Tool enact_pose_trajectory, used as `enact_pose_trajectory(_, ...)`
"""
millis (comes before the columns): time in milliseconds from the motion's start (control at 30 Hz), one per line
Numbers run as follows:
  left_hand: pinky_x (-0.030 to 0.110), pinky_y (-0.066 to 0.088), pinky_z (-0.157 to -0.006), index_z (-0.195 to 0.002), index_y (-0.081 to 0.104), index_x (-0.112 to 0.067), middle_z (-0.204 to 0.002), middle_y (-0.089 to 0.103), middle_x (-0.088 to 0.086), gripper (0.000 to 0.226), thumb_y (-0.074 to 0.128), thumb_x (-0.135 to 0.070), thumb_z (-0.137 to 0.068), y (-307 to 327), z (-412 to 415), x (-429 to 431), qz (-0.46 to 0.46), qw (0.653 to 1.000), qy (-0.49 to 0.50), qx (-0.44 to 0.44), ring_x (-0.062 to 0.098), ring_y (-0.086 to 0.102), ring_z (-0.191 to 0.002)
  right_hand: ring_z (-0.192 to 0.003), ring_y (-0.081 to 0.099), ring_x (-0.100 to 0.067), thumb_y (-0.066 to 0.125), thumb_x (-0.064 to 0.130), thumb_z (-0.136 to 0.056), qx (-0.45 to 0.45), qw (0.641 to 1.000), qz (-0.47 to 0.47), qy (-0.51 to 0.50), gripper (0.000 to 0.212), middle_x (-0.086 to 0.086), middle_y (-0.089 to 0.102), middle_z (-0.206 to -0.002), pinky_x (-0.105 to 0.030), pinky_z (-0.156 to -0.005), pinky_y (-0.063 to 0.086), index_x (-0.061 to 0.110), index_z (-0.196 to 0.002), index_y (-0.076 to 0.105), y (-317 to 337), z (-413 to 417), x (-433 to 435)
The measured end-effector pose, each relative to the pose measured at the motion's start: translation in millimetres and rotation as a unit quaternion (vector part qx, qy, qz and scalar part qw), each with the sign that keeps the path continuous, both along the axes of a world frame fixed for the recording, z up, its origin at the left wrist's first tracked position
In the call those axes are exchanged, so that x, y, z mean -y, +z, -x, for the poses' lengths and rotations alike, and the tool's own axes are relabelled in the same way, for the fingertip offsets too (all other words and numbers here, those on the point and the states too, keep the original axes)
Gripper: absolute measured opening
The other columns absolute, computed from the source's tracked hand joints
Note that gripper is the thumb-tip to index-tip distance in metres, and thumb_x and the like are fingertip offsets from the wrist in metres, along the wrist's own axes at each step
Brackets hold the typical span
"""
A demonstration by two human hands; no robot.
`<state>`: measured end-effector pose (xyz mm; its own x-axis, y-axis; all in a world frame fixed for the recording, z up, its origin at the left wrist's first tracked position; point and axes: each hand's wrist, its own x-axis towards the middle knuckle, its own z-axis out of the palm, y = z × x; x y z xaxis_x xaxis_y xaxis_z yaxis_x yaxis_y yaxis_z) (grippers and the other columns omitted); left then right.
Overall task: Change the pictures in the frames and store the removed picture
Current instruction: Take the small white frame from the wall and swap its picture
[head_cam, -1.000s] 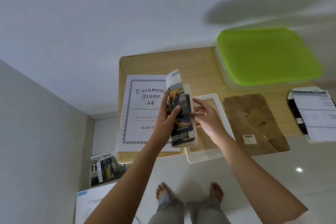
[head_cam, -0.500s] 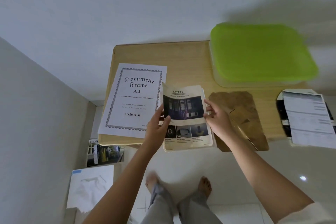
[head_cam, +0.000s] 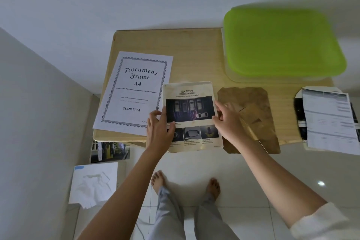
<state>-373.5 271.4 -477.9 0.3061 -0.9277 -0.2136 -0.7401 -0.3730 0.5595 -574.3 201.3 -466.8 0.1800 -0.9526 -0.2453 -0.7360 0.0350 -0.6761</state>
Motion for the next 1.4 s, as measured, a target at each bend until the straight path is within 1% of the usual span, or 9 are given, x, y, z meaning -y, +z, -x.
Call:
enact_pose_trajectory(67, 0.04, 0.038, -0.097, -0.147, 0.018, -0.016, -0.132, 0.027, 0.01, 0.062, 0.046, -0.031, -0.095, -3, 0, 0, -0.003, 1.0, -0.001, 0.0, 0.025, 0.035, -0.118, -0.071, 0.043, -0.004, 0.049, 0.015, -0.094, -0.015, 1.0, -0.009, 0.015, 0.056, -0.006, 0.041, -0.122, -0.021, -0.07, 0.04, 0.019, -0.145, 0.028, -2, 0, -2)
enact_pose_trajectory(200, 0.042, 0.04, -0.097, -0.146, 0.019, -0.014, -0.131, 0.03, 0.012, 0.06, 0.046, -0.029, -0.095, -5, 0, 3, 0.005, 1.0, 0.006, -0.011, 0.026, 0.036, -0.119, -0.087, 0.051, -0.014, 0.047, 0.027, -0.095, -0.049, 0.998, -0.016, 0.037, 0.06, -0.007, 0.035, -0.129, -0.031, -0.077, 0.048, 0.023, -0.148, 0.019, -2, -3, -5)
enact_pose_trajectory(267, 0.04, 0.041, -0.095, -0.146, 0.021, -0.014, -0.129, 0.031, 0.012, 0.058, 0.045, -0.028, -0.095, -6, -2, 5, 0.006, 1.0, 0.007, -0.013, 0.025, 0.037, -0.117, -0.085, 0.052, -0.016, 0.045, 0.031, -0.096, -0.073, 0.996, -0.02, 0.045, 0.061, -0.007, 0.034, -0.129, -0.033, -0.073, 0.05, 0.024, -0.149, 0.015, -2, -6, -5)
enact_pose_trajectory(467, 0.043, 0.047, -0.093, -0.146, 0.021, -0.012, -0.127, 0.031, 0.013, 0.056, 0.044, -0.025, -0.096, -7, -5, 12, 0.003, 1.0, 0.007, -0.024, 0.026, 0.04, -0.113, -0.063, 0.042, -0.01, 0.043, 0.036, -0.096, -0.115, 0.992, -0.013, 0.05, 0.062, 0.0, 0.031, -0.108, -0.024, -0.05, 0.038, 0.025, -0.149, 0.014, -3, -15, 0)
enact_pose_trajectory(933, 0.039, 0.047, -0.091, -0.144, 0.022, -0.011, -0.125, 0.032, 0.013, 0.056, 0.047, -0.021, -0.094, -3, -9, 16, 0.0, 1.0, -0.012, -0.027, 0.027, 0.039, -0.114, -0.07, 0.043, -0.012, 0.045, 0.032, -0.096, -0.117, 0.992, 0.001, 0.037, 0.06, -0.004, 0.034, -0.112, -0.018, -0.048, 0.029, 0.023, -0.148, 0.016, -4, -19, 0)
enact_pose_trajectory(1133, 0.046, 0.047, -0.089, -0.136, 0.038, -0.01, -0.132, 0.03, 0.011, 0.05, 0.053, -0.022, -0.09, 3, 0, 19, 0.027, 0.998, 0.03, 0.04, 0.027, 0.037, -0.116, -0.071, 0.044, -0.008, 0.044, 0.03, -0.096, -0.072, 0.996, 0.004, 0.042, 0.058, -0.001, 0.035, -0.112, -0.02, -0.06, 0.039, 0.021, -0.148, 0.019, 0, -8, 1)
enact_pose_trajectory(1233, 0.047, 0.047, -0.09, -0.134, 0.043, -0.009, -0.133, 0.034, 0.011, 0.048, 0.054, -0.02, -0.089, 6, 23, 24, 0.071, 0.997, 0.016, 0.036, 0.027, 0.038, -0.118, -0.099, 0.049, -0.017, 0.046, 0.028, -0.096, -0.064, 0.997, 0.04, 0.013, 0.055, -0.008, 0.039, -0.126, -0.025, -0.078, 0.044, 0.019, -0.146, 0.025, 6, 18, 8)
enact_pose_trajectory(1333, 0.045, 0.041, -0.1, -0.137, 0.04, -0.012, -0.139, 0.036, 0.008, 0.049, 0.052, -0.02, -0.09, 13, 70, 32, 0.086, 0.995, -0.045, 0.013, 0.024, 0.035, -0.128, -0.127, 0.037, -0.02, 0.045, 0.028, -0.096, -0.097, 0.994, 0.055, -0.002, 0.055, -0.006, 0.032, -0.142, -0.031, -0.098, 0.037, 0.019, -0.147, 0.025, 7, 59, 13)
enact_pose_trajectory(1400, 0.042, 0.027, -0.113, -0.143, 0.032, -0.011, -0.148, 0.03, 0.008, 0.051, 0.044, -0.023, -0.094, 15, 106, 36, 0.077, 0.99, -0.12, 0.015, 0.023, 0.023, -0.139, -0.139, 0.022, -0.021, 0.042, 0.03, -0.097, -0.145, 0.988, 0.048, 0.02, 0.055, -0.006, 0.023, -0.151, -0.034, -0.109, 0.028, 0.019, -0.147, 0.021, 3, 85, 14)
